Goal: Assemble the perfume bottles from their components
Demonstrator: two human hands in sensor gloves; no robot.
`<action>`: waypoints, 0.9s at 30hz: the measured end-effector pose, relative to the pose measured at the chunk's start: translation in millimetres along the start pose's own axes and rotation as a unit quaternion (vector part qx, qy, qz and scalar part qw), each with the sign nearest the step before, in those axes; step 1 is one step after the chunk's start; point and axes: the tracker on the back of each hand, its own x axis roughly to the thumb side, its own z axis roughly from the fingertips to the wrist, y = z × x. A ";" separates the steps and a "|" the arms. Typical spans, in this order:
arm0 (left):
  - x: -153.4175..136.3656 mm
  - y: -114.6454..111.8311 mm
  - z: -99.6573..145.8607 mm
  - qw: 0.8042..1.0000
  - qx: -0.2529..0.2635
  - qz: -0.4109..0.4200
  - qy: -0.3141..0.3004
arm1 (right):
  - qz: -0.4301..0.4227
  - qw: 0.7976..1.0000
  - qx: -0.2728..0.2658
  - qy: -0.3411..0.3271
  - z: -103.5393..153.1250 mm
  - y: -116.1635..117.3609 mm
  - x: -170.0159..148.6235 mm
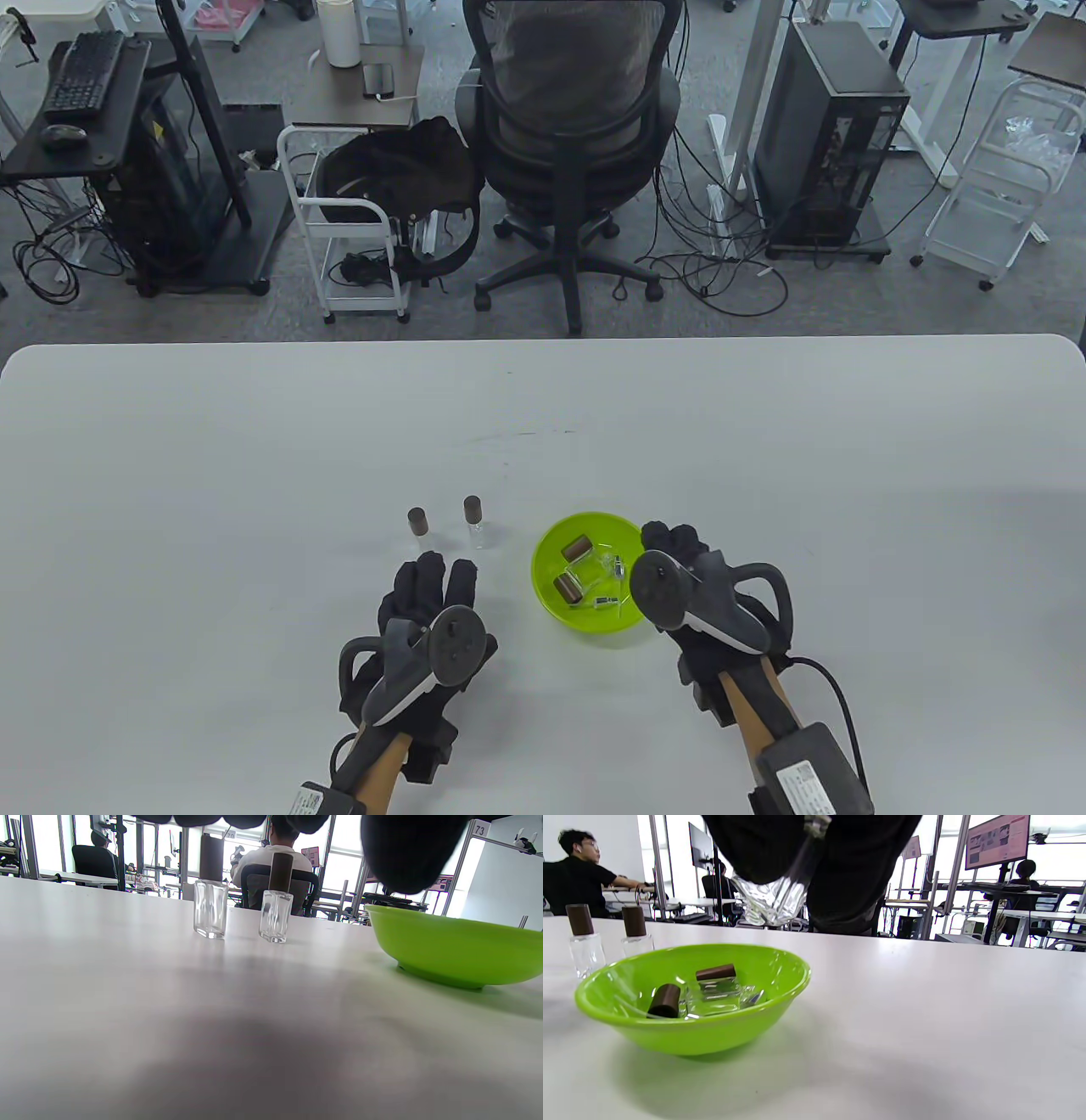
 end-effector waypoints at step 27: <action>130.4 7.3 -53.9 0.982 0.031 -0.100 -0.156 | -0.208 0.977 -0.007 0.047 53.9 66.5 -98.7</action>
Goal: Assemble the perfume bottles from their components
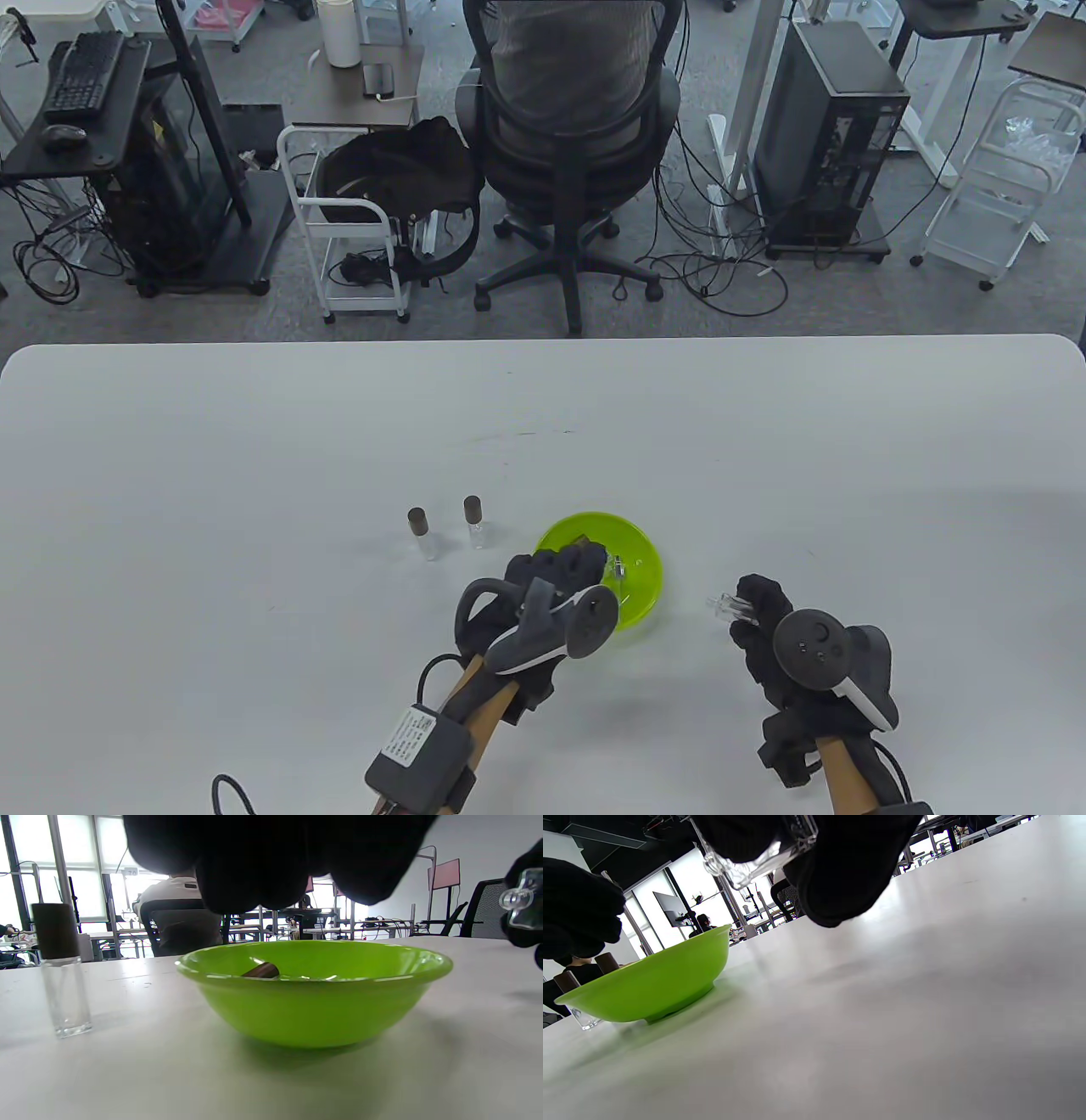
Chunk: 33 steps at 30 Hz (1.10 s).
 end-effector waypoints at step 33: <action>39.9 -43.3 -56.0 0.978 -0.143 -0.144 -0.054 | -0.040 0.999 -0.024 0.008 2.6 -3.2 -7.8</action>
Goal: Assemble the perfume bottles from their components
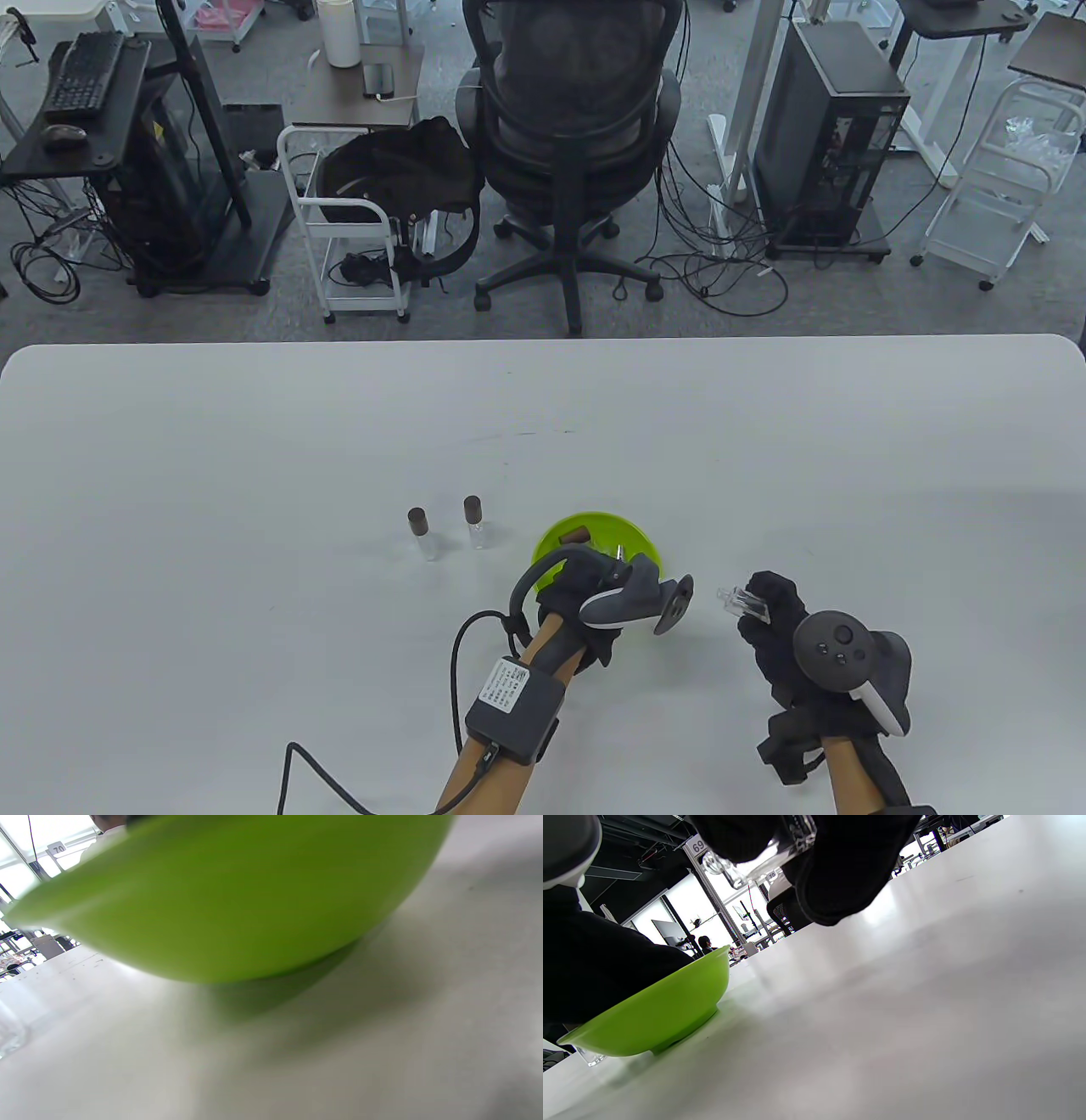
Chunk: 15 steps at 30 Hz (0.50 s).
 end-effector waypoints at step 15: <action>-10.6 -5.5 -9.5 0.999 -0.021 0.042 -0.013 | -0.009 1.000 0.006 -0.001 0.1 1.7 0.1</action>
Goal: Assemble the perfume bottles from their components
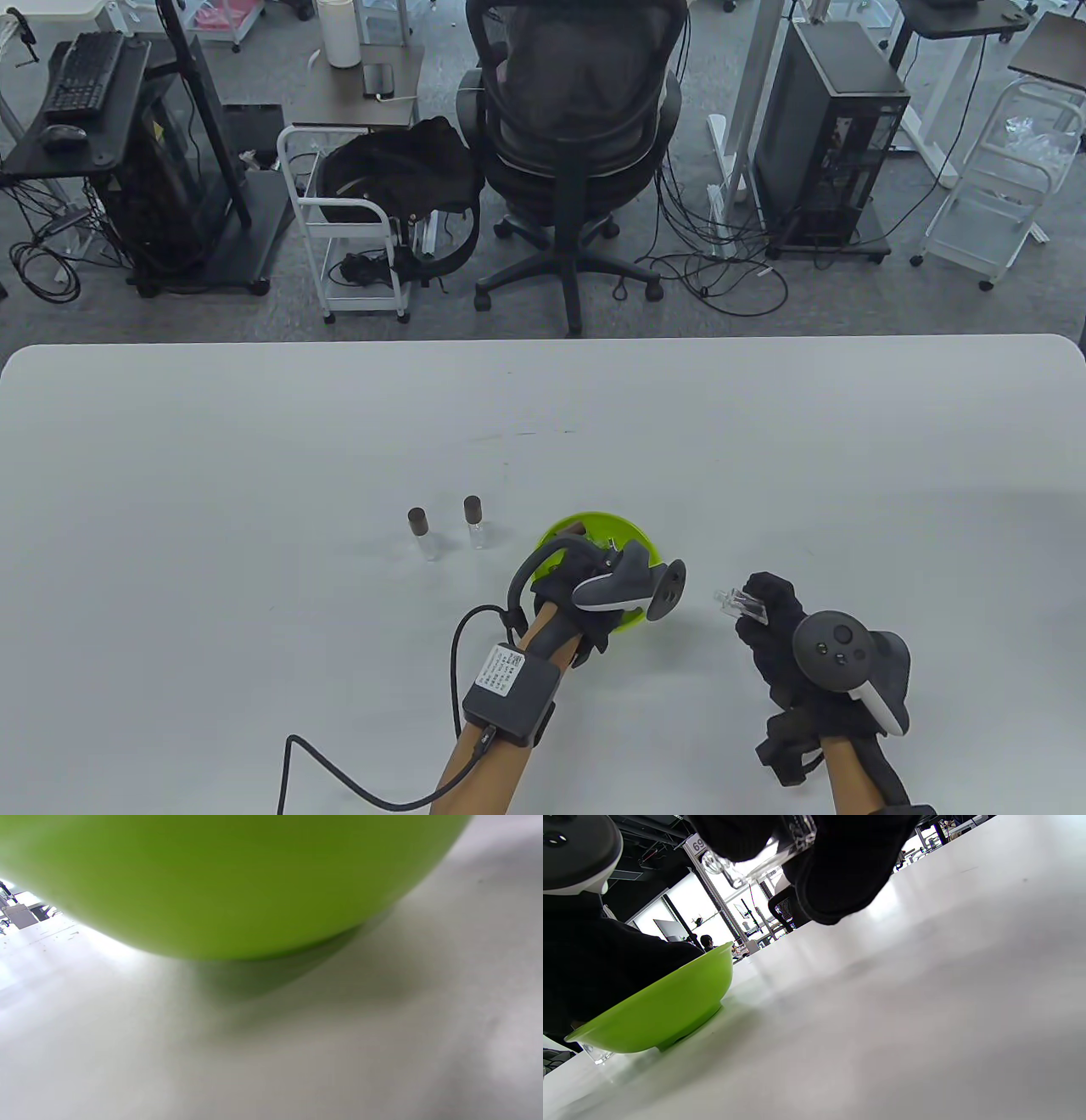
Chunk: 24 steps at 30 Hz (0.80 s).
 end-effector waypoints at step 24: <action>-23.6 39.1 64.0 0.980 0.176 0.096 0.015 | -0.032 0.999 0.009 -0.004 0.1 3.0 0.1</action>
